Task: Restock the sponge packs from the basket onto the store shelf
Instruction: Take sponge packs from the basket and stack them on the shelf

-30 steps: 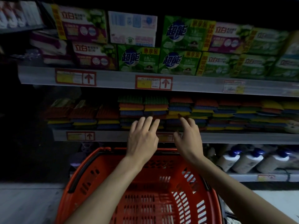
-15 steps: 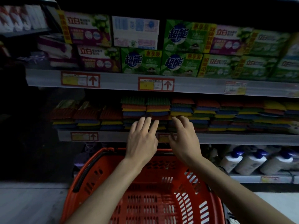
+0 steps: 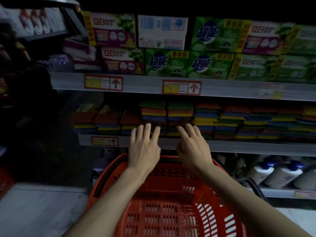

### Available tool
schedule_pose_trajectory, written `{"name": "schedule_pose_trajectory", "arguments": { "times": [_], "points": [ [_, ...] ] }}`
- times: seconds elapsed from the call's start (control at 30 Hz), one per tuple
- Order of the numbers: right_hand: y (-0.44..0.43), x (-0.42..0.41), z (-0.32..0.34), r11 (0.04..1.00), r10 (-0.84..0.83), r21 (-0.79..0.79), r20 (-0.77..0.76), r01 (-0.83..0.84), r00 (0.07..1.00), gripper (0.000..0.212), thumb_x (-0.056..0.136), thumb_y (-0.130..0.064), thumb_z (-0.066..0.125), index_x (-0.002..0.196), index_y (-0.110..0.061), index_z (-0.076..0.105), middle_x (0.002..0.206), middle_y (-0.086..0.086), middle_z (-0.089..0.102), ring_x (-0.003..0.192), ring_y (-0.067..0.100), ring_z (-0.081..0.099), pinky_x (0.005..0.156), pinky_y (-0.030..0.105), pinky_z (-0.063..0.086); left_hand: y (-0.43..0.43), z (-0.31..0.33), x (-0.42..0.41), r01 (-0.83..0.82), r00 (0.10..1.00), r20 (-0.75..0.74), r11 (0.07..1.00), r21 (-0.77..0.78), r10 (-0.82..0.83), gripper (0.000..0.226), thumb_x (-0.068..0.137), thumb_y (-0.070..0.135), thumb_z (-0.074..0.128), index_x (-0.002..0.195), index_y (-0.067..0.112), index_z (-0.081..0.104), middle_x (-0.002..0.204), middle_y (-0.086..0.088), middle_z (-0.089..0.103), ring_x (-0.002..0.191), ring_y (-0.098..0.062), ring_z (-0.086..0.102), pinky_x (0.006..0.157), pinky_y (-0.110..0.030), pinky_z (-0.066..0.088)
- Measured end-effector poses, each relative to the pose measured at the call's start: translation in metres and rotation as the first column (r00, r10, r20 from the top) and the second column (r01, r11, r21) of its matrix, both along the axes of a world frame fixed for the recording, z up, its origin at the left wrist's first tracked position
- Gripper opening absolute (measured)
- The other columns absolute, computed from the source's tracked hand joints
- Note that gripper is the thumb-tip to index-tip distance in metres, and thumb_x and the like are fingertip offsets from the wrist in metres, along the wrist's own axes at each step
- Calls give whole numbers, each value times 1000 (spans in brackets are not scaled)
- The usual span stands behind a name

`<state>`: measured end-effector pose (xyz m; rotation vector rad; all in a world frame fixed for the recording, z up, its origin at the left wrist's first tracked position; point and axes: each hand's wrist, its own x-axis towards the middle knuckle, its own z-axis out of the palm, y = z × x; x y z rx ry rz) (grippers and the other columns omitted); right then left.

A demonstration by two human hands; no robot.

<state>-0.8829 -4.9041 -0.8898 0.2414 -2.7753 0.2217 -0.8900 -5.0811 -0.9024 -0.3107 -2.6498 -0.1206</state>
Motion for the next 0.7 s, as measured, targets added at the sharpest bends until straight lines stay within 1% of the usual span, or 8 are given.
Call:
{"name": "schedule_pose_trajectory", "arguments": {
  "times": [0.1, 0.23, 0.33, 0.4, 0.47, 0.6, 0.67, 0.7],
  "points": [
    [0, 0, -1, 1000, -1, -6, -1, 1, 1000, 56, 88, -15, 65, 142, -11, 48, 139, 10, 49, 125, 34, 45, 81, 44, 56, -2, -1, -1, 19, 1000, -11, 1000, 9, -18, 55, 92, 24, 67, 144, 15, 53, 142, -17, 53, 130, -39, 49, 112, -54, 40],
    [2, 2, 2, 1000, 8, -16, 3, -8, 1000, 58, 91, -16, 62, 146, -12, 44, 144, 8, 45, 129, 33, 41, 83, 44, 57, -4, 0, -1, 45, 999, -19, 999, 21, -45, 55, 94, 24, 65, 147, 16, 52, 146, -15, 51, 134, -37, 47, 113, -51, 40],
    [5, 8, 4, 999, 23, -28, 1, -23, 1000, 61, 94, -14, 60, 152, -13, 40, 152, 8, 41, 139, 34, 35, 93, 46, 55, -6, 1, 3, 69, 998, 0, 997, 30, -69, 56, 97, 25, 61, 151, 18, 47, 152, -14, 47, 140, -34, 43, 117, -49, 37],
    [7, 16, 6, 999, 39, -25, 15, -39, 999, 64, 97, -15, 58, 156, -14, 36, 160, 9, 35, 147, 34, 29, 102, 47, 51, -6, 1, 9, 86, 996, 19, 996, 31, -87, 58, 99, 26, 57, 154, 20, 42, 157, -14, 41, 145, -33, 39, 120, -48, 33],
    [13, 24, 6, 999, 50, -12, 34, -50, 998, 67, 98, -15, 58, 159, -15, 32, 166, 11, 27, 153, 34, 23, 108, 49, 46, -7, 1, 16, 103, 994, 38, 994, 27, -104, 60, 100, 28, 55, 157, 22, 37, 161, -13, 36, 148, -31, 34, 122, -46, 30],
    [33, 38, 5, 999, 29, 31, 93, -32, 995, 74, 97, -24, 63, 162, -20, 27, 171, 10, 17, 157, 32, 14, 116, 49, 40, -16, 0, 33, 125, 989, 82, 992, 21, -126, 60, 102, 33, 53, 159, 25, 34, 164, -10, 31, 151, -28, 30, 122, -44, 27],
    [44, 44, 3, 1000, 16, 10, 130, -18, 991, 77, 95, -26, 65, 162, -22, 26, 170, 9, 17, 156, 30, 14, 118, 48, 36, -24, -1, 38, 116, 983, 135, 992, 58, -123, 61, 102, 37, 53, 158, 26, 33, 163, -8, 32, 150, -27, 31, 121, -43, 29],
    [50, 46, 2, 1000, 10, -28, 144, -6, 989, 78, 94, -26, 67, 162, -23, 27, 169, 8, 20, 155, 30, 17, 118, 46, 36, -27, -2, 40, 103, 978, 172, 989, 102, -119, 61, 101, 38, 54, 158, 28, 33, 163, -5, 32, 149, -26, 31, 119, -43, 30]
  ]
}}
